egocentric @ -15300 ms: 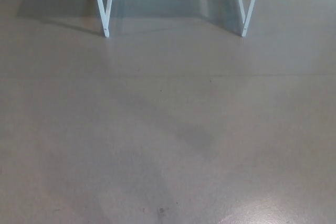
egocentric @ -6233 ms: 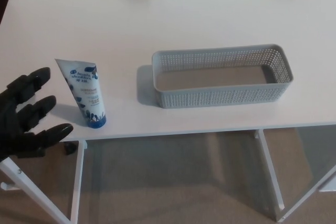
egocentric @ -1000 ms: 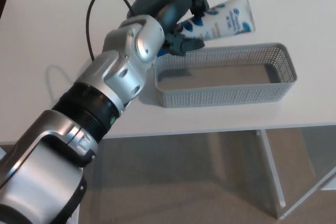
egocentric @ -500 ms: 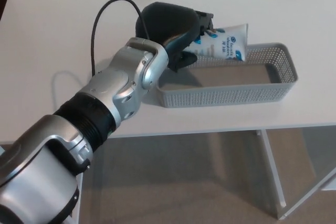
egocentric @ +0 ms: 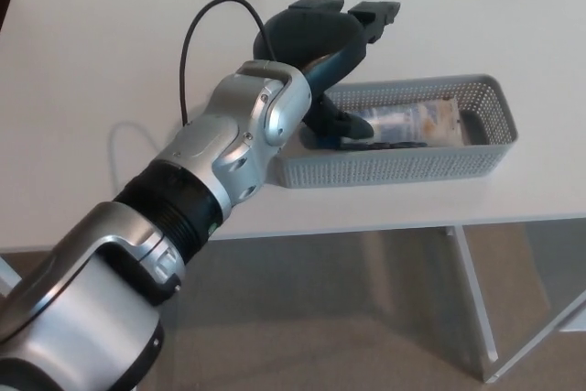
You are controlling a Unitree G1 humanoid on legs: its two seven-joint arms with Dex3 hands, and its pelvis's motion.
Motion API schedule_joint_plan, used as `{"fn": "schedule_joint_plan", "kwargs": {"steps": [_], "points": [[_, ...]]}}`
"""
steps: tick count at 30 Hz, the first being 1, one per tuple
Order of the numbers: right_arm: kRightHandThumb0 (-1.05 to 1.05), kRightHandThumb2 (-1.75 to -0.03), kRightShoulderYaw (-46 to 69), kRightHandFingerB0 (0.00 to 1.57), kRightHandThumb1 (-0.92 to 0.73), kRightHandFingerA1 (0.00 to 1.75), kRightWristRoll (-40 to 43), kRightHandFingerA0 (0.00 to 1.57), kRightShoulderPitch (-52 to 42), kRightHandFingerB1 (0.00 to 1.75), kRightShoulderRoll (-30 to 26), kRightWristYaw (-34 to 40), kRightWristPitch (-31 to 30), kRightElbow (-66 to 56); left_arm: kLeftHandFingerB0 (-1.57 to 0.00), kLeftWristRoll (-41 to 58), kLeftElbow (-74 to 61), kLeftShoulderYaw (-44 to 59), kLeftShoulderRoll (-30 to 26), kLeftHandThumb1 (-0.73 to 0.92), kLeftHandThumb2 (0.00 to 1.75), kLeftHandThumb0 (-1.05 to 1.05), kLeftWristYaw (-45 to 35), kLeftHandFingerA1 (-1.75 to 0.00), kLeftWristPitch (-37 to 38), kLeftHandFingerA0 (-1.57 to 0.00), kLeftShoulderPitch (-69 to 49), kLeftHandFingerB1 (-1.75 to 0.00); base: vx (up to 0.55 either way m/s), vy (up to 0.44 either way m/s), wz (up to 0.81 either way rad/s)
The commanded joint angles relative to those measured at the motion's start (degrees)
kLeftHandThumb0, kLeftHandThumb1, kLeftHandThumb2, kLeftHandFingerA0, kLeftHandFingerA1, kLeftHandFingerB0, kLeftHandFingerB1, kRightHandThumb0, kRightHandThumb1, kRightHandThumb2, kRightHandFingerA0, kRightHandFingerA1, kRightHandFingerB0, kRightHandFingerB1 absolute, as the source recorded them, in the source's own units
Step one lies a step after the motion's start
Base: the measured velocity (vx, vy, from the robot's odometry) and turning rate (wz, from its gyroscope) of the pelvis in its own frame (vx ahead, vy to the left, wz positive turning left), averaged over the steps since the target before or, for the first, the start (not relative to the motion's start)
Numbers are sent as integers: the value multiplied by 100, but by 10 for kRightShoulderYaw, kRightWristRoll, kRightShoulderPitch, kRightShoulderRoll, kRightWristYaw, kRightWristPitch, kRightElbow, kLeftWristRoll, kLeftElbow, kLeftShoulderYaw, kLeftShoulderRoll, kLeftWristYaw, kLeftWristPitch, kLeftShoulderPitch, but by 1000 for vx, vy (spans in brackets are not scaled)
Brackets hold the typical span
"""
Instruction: The robot walks towards a table in front, picks a shampoo with left hand and puts it in a small grey container
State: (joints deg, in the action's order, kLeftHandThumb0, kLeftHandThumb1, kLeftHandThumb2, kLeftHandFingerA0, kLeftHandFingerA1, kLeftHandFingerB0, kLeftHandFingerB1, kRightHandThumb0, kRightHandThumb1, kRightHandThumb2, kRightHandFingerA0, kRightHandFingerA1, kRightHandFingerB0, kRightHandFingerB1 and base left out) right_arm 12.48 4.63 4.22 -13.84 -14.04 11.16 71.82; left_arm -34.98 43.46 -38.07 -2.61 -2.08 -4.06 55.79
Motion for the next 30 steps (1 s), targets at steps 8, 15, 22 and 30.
{"fn": "schedule_joint_plan", "kwargs": {"steps": [8, 15, 22, 30], "points": [[-34, -58, -3, 52, -63, 45, -2, 60, 3, 40, -7, -1, -5, -1, 0, -9, -7, 19, -1, 53, 62, -97, -45, 0, -21, 0, -10, 0, 0, 0, 0], [-34, -58, -3, 51, -64, 45, 0, 59, 4, 40, -7, -2, -5, -1, 0, -11, -11, 24, 0, 53, 62, -97, -50, 0, -22, 0, -13, -1, 0, 0, 0], [-35, -58, -15, 52, -63, 45, -12, 59, 9, 40, -17, -5, 0, 1, 0, 39, -463, 148, -172, 60, 58, -92, -186, 0, -15, 0, -98, -5, 0, 0, 0], [-35, -58, -16, 52, -62, 45, -12, 58, -2, 40, -15, -2, -8, 8, 0, 143, -733, 314, -278, 42, 85, -74, -255, -9, -13, 0, -256, -13, 0, 0, 0]]}}
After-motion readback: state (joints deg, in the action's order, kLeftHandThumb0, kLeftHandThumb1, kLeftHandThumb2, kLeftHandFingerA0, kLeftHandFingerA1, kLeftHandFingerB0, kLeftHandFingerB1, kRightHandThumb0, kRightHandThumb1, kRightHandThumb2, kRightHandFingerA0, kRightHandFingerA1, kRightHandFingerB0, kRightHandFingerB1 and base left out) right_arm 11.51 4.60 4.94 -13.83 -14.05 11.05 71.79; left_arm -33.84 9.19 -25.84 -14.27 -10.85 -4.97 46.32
